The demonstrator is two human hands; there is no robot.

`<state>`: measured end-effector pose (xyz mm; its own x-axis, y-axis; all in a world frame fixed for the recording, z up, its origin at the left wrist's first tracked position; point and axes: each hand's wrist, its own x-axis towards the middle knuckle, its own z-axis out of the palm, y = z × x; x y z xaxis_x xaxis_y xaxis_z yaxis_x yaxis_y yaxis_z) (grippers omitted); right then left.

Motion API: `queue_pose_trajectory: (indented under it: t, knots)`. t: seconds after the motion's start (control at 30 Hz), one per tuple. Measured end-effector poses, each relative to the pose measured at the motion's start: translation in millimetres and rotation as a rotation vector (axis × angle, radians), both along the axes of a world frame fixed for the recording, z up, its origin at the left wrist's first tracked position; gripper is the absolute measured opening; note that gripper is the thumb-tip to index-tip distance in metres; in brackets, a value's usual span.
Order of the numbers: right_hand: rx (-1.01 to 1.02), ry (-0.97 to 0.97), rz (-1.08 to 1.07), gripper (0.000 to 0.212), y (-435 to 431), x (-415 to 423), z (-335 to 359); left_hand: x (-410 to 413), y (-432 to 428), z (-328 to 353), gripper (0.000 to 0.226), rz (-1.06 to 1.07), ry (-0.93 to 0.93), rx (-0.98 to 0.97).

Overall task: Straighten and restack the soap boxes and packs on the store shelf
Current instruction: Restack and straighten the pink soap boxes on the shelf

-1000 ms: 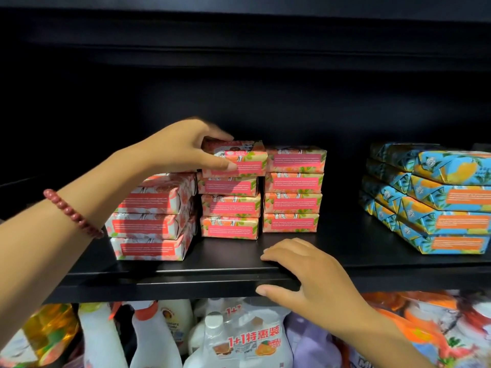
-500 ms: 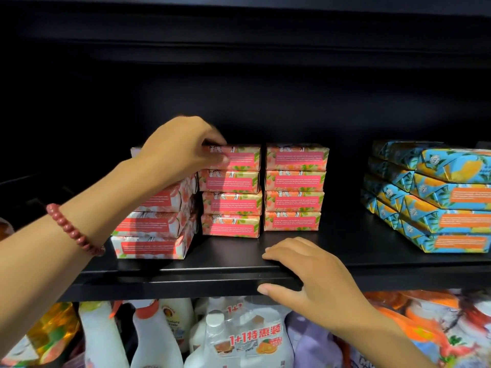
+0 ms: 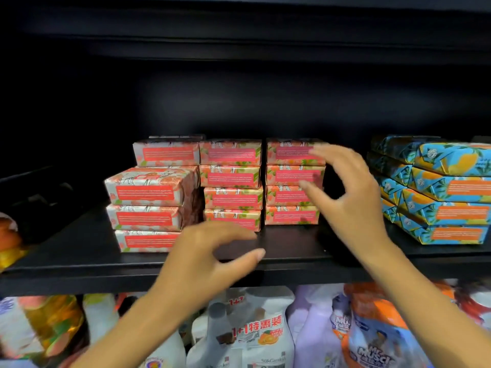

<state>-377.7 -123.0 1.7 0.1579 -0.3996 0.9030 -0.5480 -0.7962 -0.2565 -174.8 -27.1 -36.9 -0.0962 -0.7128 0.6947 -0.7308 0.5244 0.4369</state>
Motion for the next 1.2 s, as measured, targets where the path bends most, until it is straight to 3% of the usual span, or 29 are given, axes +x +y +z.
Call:
queue_pose_trajectory:
  t: [0.13,0.23,0.43,0.5,0.57,0.67,0.77,0.83,0.9,1.07,1.2]
  knots:
    - [0.13,0.183,-0.14,0.063,-33.3,1.0,19.9,-3.6,-5.6,-21.3,0.025,0.106,-0.166,0.018]
    - [0.193,0.283,-0.229,0.065,-48.7,4.4,21.4,-3.8,-6.0,-21.5,0.033,0.118,-0.184,0.013]
    - [-0.06,0.158,-0.215,0.037,-37.3,2.8,16.3,-4.1,-4.0,-22.8,0.026,0.148,-0.162,0.038]
    - [-0.14,0.13,-0.187,0.035,-26.8,-5.0,10.5,-3.3,-4.7,-23.3,0.034,0.158,-0.135,0.034]
    - [-0.212,0.094,-0.152,0.035,-11.3,-11.4,2.3,-2.8,-3.4,-21.1,0.043,0.122,-0.019,0.049]
    - [-0.323,0.08,-0.112,0.033,12.8,-13.8,-10.5,-8.2,-3.2,-8.7,0.032,-0.012,0.324,0.048]
    - [-0.407,0.127,-0.038,0.03,28.7,-12.0,-20.9,-15.5,-9.5,10.8,0.039,-0.202,0.595,0.213]
    - [-0.44,0.166,0.021,0.031,36.6,-8.5,-27.2,-18.8,-11.8,20.7,0.049,-0.305,0.694,0.401]
    - [-0.439,0.192,0.04,0.028,41.8,-5.1,-33.2,-19.5,-14.3,20.2,0.058,-0.357,0.688,0.455]
    - [-0.141,0.244,0.061,0.049,50.3,-9.8,-33.0,-21.5,-9.0,8.6,0.027,-0.321,0.722,0.274]
    - [0.311,0.015,0.251,0.071,55.2,-11.0,-21.0,-21.3,-2.5,2.5,0.027,-0.283,0.584,0.095]
